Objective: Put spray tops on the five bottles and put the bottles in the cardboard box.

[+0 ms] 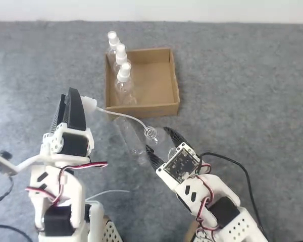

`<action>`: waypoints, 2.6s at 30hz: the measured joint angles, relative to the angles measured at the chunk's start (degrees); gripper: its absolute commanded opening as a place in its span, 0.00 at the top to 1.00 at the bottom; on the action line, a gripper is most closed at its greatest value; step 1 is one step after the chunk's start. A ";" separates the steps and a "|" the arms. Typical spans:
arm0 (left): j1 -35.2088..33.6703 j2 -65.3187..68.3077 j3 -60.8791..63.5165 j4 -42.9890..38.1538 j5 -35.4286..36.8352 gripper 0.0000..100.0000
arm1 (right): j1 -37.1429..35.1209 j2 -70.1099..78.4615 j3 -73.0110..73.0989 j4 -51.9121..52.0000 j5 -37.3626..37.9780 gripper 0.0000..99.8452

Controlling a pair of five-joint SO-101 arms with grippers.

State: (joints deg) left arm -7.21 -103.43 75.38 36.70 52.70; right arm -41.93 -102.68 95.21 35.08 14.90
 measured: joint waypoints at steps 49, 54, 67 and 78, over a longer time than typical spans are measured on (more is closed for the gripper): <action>15.82 0.00 6.51 0.97 -6.33 0.99 | 0.00 0.00 0.00 0.00 0.00 0.90; 20.31 0.00 6.51 1.05 -9.32 0.99 | -0.18 0.00 0.00 0.00 0.00 0.90; 23.56 0.00 7.74 1.14 -13.01 0.99 | -0.18 0.00 0.00 0.00 0.00 0.90; 26.20 0.00 11.34 -0.35 -14.42 0.99 | -0.18 0.00 0.00 0.00 0.00 0.90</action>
State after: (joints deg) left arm 18.99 -103.43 86.73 36.35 38.29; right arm -42.11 -102.68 95.21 35.08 14.90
